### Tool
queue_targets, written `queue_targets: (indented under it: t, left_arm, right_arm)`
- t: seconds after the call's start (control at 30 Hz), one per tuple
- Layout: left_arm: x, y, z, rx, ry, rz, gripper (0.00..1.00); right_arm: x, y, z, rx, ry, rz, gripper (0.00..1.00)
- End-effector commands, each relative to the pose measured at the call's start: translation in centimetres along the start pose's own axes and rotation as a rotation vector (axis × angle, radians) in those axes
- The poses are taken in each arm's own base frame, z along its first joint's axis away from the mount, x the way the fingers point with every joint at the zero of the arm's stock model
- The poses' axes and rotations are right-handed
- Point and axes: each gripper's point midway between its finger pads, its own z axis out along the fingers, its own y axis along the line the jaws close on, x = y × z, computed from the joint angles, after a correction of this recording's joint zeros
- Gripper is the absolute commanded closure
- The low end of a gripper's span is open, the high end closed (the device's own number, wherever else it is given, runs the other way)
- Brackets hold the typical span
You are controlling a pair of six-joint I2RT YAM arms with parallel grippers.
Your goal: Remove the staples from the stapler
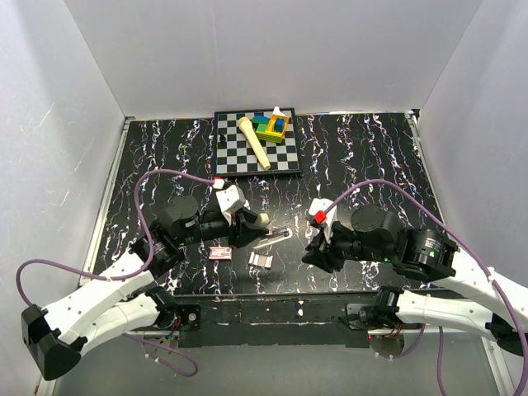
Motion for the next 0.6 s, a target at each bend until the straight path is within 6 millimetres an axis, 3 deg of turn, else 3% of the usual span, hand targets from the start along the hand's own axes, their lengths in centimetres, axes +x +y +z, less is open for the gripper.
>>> queue_targets:
  t: [0.0,0.17,0.23,0.3,0.57]
  left_arm:
    - [-1.9,1.3,0.6,-0.059,-0.055,0.015,1.0]
    - [-2.3,2.6,1.8,-0.106,-0.085,-0.003,1.0]
    - [-2.2,3.1,2.2,-0.123,-0.087,-0.008,1.0]
    - [-2.1,3.4,2.7,-0.124,-0.086,-0.014,1.0]
    - [-1.8,5.0,4.8,-0.164,-0.095,-0.086,1.0]
  right_arm:
    - [-2.8,-2.5,-1.0,0.155,-0.066,-0.008,0.59]
    - [-3.9,-5.6,-0.2,0.334,-0.092,0.024,0.66]
    - [-4.3,-7.1,0.2,0.416,-0.13,0.033,0.76]
    - [-4.8,-8.1,0.7,0.466,-0.157,0.036,0.98]
    - [-7.2,-11.2,2.9,0.521,-0.236,0.048,0.99]
